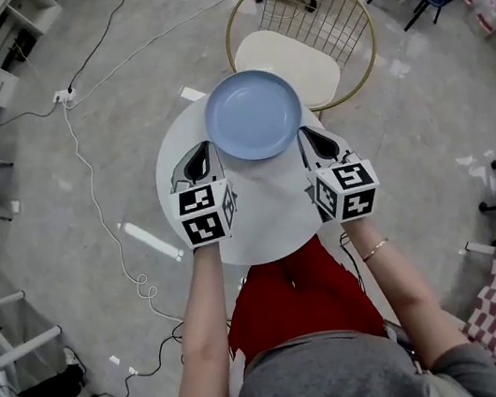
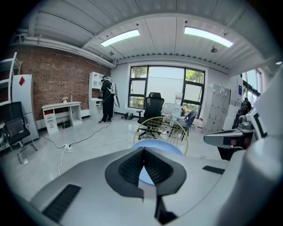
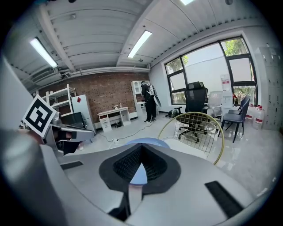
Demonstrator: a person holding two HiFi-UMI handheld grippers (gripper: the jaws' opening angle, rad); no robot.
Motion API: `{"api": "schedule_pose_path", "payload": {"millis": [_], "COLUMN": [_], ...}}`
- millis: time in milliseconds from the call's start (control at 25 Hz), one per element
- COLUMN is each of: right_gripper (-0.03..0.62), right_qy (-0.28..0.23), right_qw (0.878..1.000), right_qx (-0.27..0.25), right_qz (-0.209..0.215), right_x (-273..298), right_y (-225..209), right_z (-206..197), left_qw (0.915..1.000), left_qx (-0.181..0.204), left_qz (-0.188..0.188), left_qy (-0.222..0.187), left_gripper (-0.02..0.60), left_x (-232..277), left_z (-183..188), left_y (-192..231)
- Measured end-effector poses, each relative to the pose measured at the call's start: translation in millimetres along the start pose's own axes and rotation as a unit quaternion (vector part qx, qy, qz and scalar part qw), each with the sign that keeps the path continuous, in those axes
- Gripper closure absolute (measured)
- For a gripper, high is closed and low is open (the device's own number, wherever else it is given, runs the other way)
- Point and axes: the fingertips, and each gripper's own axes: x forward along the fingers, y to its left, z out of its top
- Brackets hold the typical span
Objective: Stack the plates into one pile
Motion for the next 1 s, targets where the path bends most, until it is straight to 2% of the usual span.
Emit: {"api": "schedule_pose_path", "payload": {"millis": [600,1000], "right_gripper": [0.566,0.566], "right_qy": [-0.048,-0.071], "right_qw": [0.999,0.997], "right_qx": [-0.003,0.001], "right_qz": [-0.004,-0.002], "right_x": [-52.9,-79.3], "right_y": [26.7,44.2], "right_z": [20.8,19.2], "left_qw": [0.9980,0.9967], "left_qx": [0.023,0.017], "left_qz": [-0.005,-0.008], "left_qy": [-0.059,-0.079], "left_gripper": [0.566,0.566], "left_x": [-60.5,-88.5], "left_z": [12.2,12.2], "left_y": [-6.0,-7.6]}}
